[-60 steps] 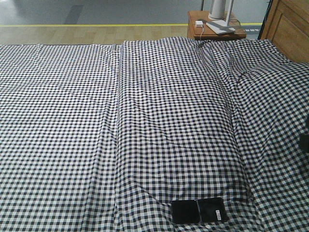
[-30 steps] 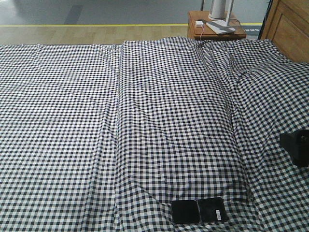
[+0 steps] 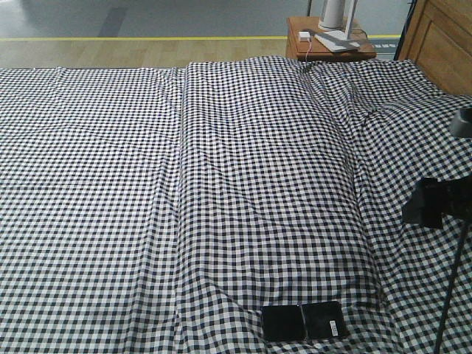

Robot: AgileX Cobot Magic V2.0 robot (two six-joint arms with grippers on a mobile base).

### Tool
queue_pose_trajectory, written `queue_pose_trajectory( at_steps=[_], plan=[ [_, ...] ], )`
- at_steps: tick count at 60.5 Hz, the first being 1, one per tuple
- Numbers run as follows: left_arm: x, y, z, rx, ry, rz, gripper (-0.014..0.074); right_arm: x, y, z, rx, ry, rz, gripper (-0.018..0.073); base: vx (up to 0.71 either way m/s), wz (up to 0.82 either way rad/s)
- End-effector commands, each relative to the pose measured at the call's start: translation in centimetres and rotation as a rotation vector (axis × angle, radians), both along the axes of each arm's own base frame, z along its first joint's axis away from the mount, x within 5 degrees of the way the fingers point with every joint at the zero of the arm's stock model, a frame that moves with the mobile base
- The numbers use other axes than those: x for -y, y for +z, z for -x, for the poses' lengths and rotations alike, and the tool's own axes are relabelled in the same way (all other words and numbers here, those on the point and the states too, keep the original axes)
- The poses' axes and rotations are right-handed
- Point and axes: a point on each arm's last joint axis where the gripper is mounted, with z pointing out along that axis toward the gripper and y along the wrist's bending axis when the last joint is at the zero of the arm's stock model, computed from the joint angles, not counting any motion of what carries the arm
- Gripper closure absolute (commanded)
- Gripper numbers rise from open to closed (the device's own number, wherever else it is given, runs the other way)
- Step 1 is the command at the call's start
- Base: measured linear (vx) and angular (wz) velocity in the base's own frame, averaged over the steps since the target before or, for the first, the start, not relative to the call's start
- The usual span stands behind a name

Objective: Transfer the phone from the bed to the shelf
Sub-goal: 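Move the right gripper down toward the black phone on the bed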

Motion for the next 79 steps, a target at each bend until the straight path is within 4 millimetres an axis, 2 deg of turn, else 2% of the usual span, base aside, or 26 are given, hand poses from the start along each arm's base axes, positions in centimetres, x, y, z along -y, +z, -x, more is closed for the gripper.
queue_pose_trajectory(
  at_steps=[1, 14, 26, 37, 57, 68, 79],
  plan=[
    [0.1, 1.5, 0.1, 0.097, -0.006, 0.011, 0.0596, 0.9, 0.7, -1.6, 0.023, 0.004, -0.02, -0.0111, 0.0, 0.0],
    [0.1, 1.5, 0.1, 0.097, -0.006, 0.011, 0.0596, 5.2, -2.2, -3.8, -0.035, 0.016, -0.146, -0.0104, 0.0, 0.0],
    [0.1, 1.5, 0.1, 0.097, -0.006, 0.011, 0.0596, 7.6, -7.0, -5.8, -0.101, 0.029, -0.262, -0.0097, 0.0, 0.0],
    [0.1, 1.5, 0.1, 0.097, -0.006, 0.011, 0.0596, 7.6, -12.3, -7.6, -0.154, 0.116, -0.371, -0.0092, 0.0, 0.0],
    [0.1, 1.5, 0.1, 0.097, -0.006, 0.011, 0.0596, 7.2, -20.8, -9.8, -0.162, 0.153, -0.567, -0.0086, 0.0, 0.0],
    [0.1, 1.5, 0.1, 0.097, -0.006, 0.011, 0.0596, 7.2, -24.6, -11.3, -0.226, 0.191, -0.673, -0.0083, 0.0, 0.0],
    [0.1, 1.5, 0.1, 0.097, -0.006, 0.011, 0.0596, 7.2, -27.3, -12.3, -0.273, 0.238, -0.774, -0.0078, 0.0, 0.0]
  ],
)
